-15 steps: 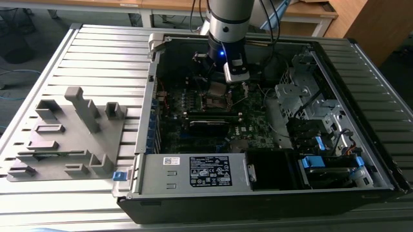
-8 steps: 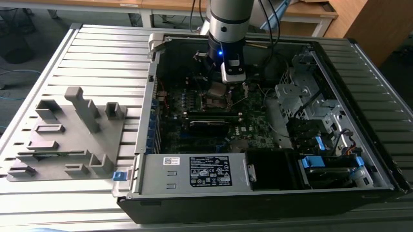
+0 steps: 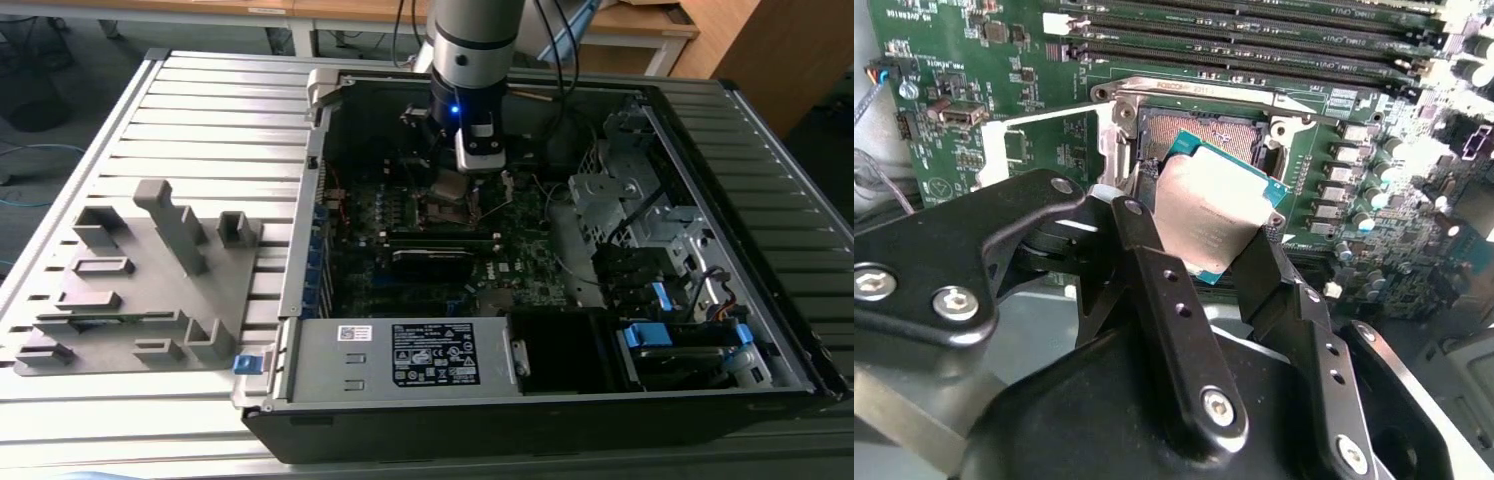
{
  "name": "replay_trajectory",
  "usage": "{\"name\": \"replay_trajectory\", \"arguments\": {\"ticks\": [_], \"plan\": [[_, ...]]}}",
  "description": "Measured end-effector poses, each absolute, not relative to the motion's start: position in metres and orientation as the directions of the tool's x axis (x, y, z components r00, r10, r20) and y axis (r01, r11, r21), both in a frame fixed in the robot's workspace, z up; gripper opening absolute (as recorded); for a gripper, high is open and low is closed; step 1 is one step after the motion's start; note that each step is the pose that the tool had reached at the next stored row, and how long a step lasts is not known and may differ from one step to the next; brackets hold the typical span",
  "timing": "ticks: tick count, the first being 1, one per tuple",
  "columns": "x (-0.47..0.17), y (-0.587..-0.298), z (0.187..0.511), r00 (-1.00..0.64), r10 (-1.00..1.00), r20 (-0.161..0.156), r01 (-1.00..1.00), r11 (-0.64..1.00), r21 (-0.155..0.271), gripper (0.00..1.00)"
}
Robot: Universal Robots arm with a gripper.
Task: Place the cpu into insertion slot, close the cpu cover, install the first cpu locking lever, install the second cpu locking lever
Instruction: 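Place the cpu into insertion slot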
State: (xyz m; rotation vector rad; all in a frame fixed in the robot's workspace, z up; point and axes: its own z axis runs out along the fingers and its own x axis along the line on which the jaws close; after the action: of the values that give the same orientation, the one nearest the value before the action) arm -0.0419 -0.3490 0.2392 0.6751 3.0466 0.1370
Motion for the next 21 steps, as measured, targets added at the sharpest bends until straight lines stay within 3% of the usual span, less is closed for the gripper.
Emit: {"name": "replay_trajectory", "arguments": {"ticks": [21], "plan": [[-0.0419, -0.3491, 0.2390, -0.880, 0.475, 0.001, 0.473, 0.876, 0.090, 0.54]]}}
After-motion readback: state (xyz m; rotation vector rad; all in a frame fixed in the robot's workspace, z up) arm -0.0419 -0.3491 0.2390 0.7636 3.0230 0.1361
